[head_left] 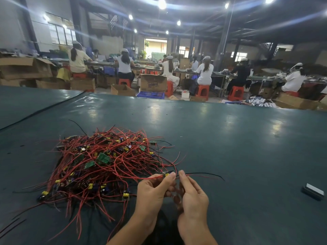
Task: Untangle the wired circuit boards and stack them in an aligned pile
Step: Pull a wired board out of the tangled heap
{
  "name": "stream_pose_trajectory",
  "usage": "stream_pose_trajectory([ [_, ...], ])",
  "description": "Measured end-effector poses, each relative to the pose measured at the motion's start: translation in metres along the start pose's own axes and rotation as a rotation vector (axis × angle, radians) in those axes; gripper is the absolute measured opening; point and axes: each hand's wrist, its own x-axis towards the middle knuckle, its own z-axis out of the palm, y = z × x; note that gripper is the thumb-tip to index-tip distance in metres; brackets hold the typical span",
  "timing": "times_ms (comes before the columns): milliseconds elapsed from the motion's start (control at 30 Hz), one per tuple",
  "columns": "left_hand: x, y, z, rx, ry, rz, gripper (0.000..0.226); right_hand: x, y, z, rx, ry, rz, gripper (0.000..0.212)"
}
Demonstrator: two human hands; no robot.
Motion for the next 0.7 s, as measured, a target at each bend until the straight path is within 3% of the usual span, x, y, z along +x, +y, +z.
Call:
stream_pose_trajectory([
  [267, -0.001, 0.004, 0.000, -0.018, -0.037, 0.027, 0.032, 0.009, -0.027, -0.011, 0.075, 0.129, 0.011, 0.007],
  [700, -0.007, 0.007, 0.011, -0.048, -0.068, 0.031, 0.024, 0.020, -0.051, -0.027, 0.290, 0.106, 0.007, 0.011],
])
